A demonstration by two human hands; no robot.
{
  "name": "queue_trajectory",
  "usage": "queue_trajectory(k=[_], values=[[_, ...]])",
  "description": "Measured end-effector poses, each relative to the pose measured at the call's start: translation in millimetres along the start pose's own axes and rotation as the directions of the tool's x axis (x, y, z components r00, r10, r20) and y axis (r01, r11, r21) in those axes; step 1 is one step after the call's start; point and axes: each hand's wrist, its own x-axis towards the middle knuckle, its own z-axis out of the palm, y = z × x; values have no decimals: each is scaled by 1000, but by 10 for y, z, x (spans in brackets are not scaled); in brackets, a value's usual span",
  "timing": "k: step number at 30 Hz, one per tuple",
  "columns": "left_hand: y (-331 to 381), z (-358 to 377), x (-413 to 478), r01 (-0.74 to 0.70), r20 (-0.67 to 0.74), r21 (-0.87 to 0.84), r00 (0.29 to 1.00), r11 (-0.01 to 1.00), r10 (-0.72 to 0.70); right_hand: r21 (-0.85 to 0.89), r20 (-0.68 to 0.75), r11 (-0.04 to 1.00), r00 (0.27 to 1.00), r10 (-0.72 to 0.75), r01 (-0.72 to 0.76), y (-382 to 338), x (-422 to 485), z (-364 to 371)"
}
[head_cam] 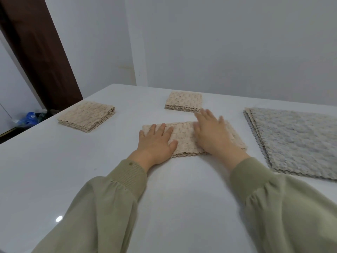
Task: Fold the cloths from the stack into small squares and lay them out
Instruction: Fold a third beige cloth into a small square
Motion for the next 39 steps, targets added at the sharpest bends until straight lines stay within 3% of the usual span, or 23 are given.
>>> queue_trajectory(k=[1,3,5,7,11,14,17,20,23,31,35,39], values=[[-3,1,4,1,1,3,1000,1000,-1,72,-8,995,998,-62,62,-142,-2,-3],[-12,2,10,5,3,-4,1000,1000,-5,96,109,988,985,-133,123,-324,-7,90],[-18,8,8,7,5,-12,1000,1000,-7,4,247,994,963,-105,108,-243,11,200],[-29,5,0,4,11,-23,1000,1000,-4,-49,280,999,960,2,13,34,52,176],[-12,-72,24,34,36,-24,999,999,-33,-100,273,985,948,162,-139,476,55,72],[184,-182,103,46,-183,-29,982,999,-51,-131,195,976,961,197,-174,430,44,44],[390,-175,149,-84,-351,-1,933,996,78,-167,28,974,987,158,-151,270,59,-2],[451,-67,221,-151,-216,-54,967,987,136,-109,114,994,992,44,-31,181,33,87],[434,2,288,-112,-52,-79,993,991,108,-65,250,997,967,49,-34,229,48,147],[-239,-19,136,32,18,-81,999,996,-31,-63,268,981,943,195,-185,521,27,59],[-427,-4,-37,55,-26,-97,998,994,-58,-44,106,967,961,254,-251,617,-52,72],[-424,-30,-172,-74,-247,-233,969,970,15,-21,-102,980,975,195,-199,494,-170,43]])
